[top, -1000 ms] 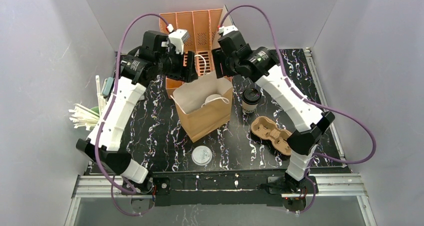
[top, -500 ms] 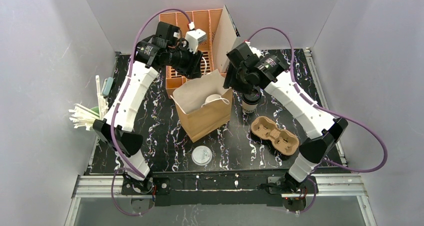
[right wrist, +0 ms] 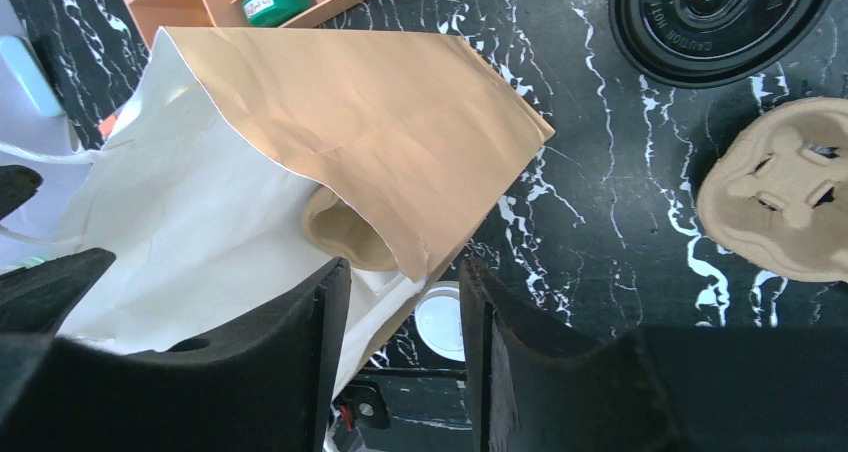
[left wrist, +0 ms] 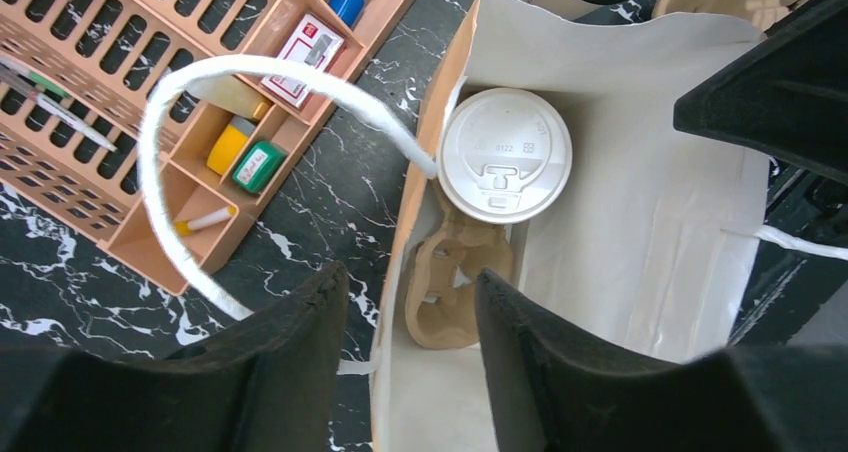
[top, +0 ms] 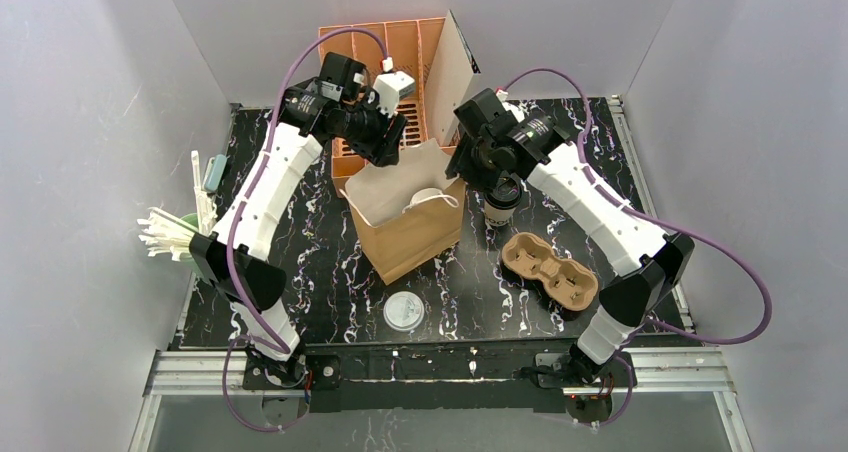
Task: Pack the takeout coffee
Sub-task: Adjust the takeout bag at the center of the board.
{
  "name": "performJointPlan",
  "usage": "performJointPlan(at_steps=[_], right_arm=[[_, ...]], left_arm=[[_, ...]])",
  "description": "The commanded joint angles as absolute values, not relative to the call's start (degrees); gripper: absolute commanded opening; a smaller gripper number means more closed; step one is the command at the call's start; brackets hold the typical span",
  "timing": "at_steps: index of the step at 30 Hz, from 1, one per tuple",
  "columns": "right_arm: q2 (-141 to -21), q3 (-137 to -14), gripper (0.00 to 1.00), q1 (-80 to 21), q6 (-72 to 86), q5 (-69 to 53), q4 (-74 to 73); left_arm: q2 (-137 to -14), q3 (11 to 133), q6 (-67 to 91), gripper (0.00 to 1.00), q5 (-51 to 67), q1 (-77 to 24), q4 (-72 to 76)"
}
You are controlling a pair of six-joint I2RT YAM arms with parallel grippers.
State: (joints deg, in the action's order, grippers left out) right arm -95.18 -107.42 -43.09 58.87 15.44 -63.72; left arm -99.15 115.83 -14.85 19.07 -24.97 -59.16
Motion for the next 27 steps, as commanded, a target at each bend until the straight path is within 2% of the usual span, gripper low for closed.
performJointPlan(at_steps=[1,4,7,10,12,14,18,25,27], right_arm=[[-93.6,-107.5,0.48,-42.5,60.5,14.9,-61.4],[-94.1,-108.3,0.33,-42.0,59.7,14.7,-61.1],[-95.1,-110.0,0.17,-41.2,57.9,14.7,-60.7],[-96.4,-111.5,0.03,-40.3,55.6,14.1,-60.6],[-97.4,-112.7,0.01,-39.7,53.7,13.6,-60.4],[-98.4,-113.7,0.01,-39.1,50.4,12.9,-59.5],[-100.5,-115.6,0.01,-37.4,42.6,9.7,-55.8],[-105.4,-120.6,0.01,-36.1,30.2,5.7,-50.3],[-106.4,-121.5,0.06,-36.0,26.7,4.5,-47.8]], left_arm=[[-100.1,116.6,-14.5,0.41,17.9,-25.0,-59.1],[-100.0,115.8,-13.6,0.27,18.4,-25.0,-59.0],[-99.2,114.0,-12.6,0.24,18.6,-25.0,-59.0],[-98.1,111.5,-11.2,0.13,18.8,-25.0,-59.4],[-97.3,110.8,-9.3,0.04,18.7,-25.0,-59.5],[-97.0,110.9,-5.8,0.0,18.5,-25.0,-59.9],[-96.2,110.9,4.6,0.0,18.0,-25.0,-61.6],[-86.9,100.8,23.8,0.19,10.6,-25.9,-53.8],[-84.0,96.7,28.5,0.28,8.6,-26.1,-50.4]])
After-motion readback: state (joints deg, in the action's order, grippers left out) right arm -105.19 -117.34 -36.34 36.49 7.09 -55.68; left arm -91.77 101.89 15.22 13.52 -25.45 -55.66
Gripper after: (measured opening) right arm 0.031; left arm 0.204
